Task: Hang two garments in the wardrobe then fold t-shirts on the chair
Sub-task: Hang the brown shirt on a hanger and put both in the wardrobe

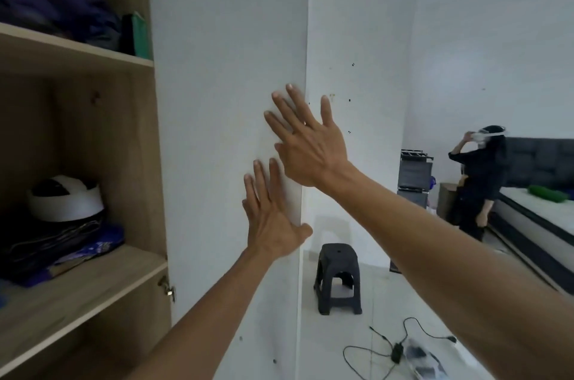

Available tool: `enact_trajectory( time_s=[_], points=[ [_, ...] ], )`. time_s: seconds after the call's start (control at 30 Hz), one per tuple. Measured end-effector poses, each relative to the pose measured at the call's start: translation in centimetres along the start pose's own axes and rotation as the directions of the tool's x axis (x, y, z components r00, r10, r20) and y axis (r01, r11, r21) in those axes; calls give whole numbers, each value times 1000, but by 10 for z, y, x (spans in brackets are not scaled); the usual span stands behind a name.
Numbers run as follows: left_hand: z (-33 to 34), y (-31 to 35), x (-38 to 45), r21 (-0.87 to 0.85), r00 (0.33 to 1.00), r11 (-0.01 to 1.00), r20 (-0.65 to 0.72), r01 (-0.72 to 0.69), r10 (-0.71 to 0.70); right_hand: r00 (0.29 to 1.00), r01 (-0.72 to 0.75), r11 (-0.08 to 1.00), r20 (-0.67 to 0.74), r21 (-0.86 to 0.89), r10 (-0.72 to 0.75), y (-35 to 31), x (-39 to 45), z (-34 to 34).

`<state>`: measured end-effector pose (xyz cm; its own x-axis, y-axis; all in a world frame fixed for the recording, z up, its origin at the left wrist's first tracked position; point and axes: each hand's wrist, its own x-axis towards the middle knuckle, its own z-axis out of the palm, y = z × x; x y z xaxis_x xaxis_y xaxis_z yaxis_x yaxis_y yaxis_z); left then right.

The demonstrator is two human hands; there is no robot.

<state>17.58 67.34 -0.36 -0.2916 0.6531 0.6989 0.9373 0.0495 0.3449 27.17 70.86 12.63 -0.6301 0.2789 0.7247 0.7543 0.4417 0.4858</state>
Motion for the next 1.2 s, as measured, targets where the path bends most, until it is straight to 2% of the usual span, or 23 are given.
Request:
enact_trajectory(
  time_s=[0.37,0.7,0.9,1.07,1.2],
  points=[
    [51,22,41,93,995,991,11,95,-97,999,-5,1000,47,26,4,41,9,60],
    [68,27,64,62,992,991,43,120,-122,993,-21,996,116,90,10,55,10,89],
    [65,10,71,69,990,994,108,84,-91,984,-50,994,174,102,31,59,7,92],
    [51,-2,68,47,976,998,213,32,-41,972,-84,989,231,121,55,57,10,88],
    [26,-19,55,11,959,999,278,49,-50,964,-124,977,254,171,77,47,12,81]
  ],
)
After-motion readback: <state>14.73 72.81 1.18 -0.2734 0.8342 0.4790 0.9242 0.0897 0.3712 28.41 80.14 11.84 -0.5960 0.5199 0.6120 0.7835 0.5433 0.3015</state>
